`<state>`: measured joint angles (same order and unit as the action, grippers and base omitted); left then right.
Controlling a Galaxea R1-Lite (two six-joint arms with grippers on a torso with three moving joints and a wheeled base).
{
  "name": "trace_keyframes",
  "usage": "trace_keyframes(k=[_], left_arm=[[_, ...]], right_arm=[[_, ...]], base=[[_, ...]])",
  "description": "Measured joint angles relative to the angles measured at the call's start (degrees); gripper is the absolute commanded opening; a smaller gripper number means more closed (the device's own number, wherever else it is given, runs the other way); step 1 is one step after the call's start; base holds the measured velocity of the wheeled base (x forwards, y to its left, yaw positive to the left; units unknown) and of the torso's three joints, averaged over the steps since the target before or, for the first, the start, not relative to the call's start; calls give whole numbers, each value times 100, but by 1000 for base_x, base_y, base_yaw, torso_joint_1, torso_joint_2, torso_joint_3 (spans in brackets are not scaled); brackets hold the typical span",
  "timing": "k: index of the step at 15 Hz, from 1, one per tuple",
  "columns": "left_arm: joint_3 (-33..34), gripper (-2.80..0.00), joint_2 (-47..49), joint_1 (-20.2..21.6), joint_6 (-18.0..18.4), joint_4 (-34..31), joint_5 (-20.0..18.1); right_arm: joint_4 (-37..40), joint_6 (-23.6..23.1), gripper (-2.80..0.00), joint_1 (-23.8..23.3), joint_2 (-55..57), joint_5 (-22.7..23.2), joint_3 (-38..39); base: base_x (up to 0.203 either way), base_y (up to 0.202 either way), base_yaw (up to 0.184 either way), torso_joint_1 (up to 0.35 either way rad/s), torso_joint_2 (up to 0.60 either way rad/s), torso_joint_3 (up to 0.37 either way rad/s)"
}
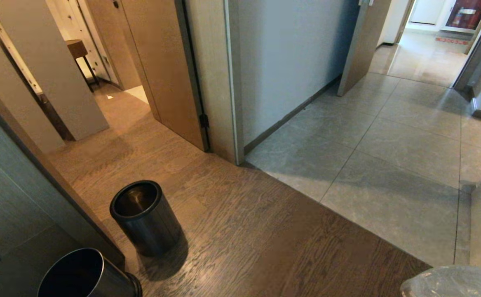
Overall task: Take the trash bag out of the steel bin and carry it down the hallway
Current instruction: Put the trash bag at the door
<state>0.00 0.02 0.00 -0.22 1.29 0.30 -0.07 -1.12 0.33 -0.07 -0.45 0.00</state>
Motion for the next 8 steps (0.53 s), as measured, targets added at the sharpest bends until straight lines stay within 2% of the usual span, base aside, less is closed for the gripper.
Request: trace_keyframes(k=[8], left_arm=[[0,-280,0,0,-2,0,0]], right_arm=[[0,1,-280,0,0,1,0]], base=[[0,0,0,0,0,0]])
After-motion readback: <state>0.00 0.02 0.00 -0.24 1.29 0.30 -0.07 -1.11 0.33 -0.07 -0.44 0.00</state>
